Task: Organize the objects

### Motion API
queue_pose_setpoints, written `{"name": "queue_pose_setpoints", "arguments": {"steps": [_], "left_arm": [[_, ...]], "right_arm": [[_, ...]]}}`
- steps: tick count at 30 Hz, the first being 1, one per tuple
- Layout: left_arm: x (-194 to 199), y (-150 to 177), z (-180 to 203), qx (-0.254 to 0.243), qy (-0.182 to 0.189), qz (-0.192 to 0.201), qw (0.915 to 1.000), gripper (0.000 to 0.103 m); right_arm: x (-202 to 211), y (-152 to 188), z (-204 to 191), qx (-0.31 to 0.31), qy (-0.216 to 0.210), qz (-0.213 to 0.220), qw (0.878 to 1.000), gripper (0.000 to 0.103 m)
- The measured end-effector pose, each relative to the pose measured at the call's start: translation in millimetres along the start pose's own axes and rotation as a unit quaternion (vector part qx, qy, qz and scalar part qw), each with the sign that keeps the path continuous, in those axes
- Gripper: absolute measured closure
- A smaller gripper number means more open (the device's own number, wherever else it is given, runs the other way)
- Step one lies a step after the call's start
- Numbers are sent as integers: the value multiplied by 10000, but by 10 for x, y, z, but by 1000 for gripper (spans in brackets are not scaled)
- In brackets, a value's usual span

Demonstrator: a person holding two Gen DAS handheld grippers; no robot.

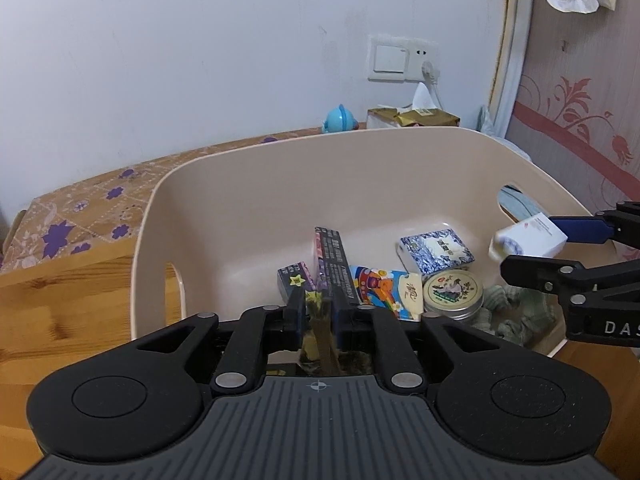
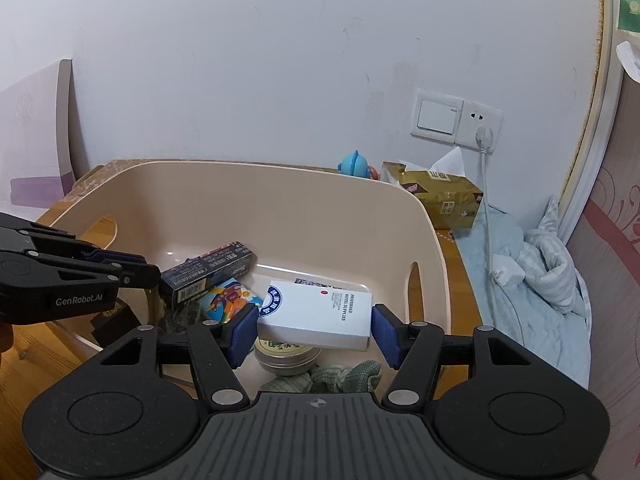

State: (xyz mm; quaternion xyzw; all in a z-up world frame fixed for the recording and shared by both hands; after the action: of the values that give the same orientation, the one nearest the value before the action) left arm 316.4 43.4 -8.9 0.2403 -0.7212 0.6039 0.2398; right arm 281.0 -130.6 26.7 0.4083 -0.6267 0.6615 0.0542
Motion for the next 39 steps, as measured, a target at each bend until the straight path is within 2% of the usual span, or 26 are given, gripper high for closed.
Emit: {"name": "queue_pose_setpoints", "arguments": {"steps": [3, 8, 11, 15, 21, 39], "left_arm": [[58, -8, -14, 79, -66, 69, 9999, 55], [159, -17, 3, 81, -59, 150, 9998, 44], [219, -25, 18, 112, -193, 183, 9996, 31], [342, -30, -7, 201, -244, 329, 9990, 27], [504, -8, -26, 259, -324, 440, 9982, 24], [986, 170, -31, 431, -558, 547, 9960, 23]], "right_arm": [[40, -5, -7, -8, 0, 47, 10000, 32], [126, -8, -15, 12, -30, 149, 9999, 24], [184, -3, -11, 5, -46, 207, 9998, 16], [272, 11, 5, -44, -52, 290, 9996, 4], [395, 50, 11, -64, -15, 354, 9994, 0], [656, 330, -87, -212, -61, 300, 9993, 0]]}}
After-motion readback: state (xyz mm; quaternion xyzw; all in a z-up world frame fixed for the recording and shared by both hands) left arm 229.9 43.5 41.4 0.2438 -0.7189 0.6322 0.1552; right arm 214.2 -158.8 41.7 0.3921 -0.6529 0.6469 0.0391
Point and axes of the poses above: each gripper's, at about its wrist camera, not at the fingertips, and x roughly against the way its jaws point, z to its right, y to its underside, the point moved 1 cm from there along -x, roughly the way its jaws point, and after that the axes turned 14 degrees about -y, right-handed, at the moved point
